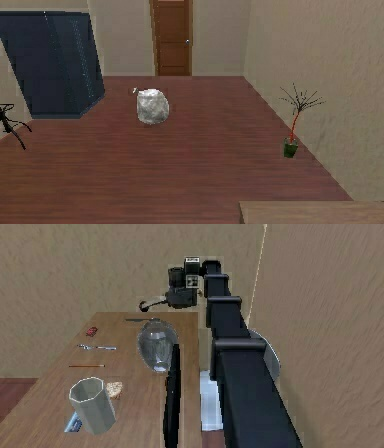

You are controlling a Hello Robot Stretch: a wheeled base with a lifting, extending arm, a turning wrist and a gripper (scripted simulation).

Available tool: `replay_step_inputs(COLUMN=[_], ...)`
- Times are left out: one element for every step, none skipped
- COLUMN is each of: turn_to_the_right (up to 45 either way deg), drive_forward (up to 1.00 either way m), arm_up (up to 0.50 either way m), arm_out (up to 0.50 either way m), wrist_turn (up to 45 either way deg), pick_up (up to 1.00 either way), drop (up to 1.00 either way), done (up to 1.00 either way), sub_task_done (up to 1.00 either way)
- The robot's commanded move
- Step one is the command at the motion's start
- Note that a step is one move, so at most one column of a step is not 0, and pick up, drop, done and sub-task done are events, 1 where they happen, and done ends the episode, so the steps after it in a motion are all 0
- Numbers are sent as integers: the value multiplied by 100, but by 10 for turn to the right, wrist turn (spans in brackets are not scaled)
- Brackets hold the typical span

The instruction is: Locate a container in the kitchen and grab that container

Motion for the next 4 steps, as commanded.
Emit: replay_step_inputs(turn_to_the_right=[0, 0, 0, 0], drive_forward=[0, 0, 0, 0], arm_up=[-28, 0, 10, 0], arm_out=[0, 0, 0, 0], wrist_turn=[0, 0, 0, 0], pick_up=[0, 100, 0, 0], drop=[0, 0, 0, 0], done=[0, 0, 0, 100], sub_task_done=[0, 0, 0, 0])
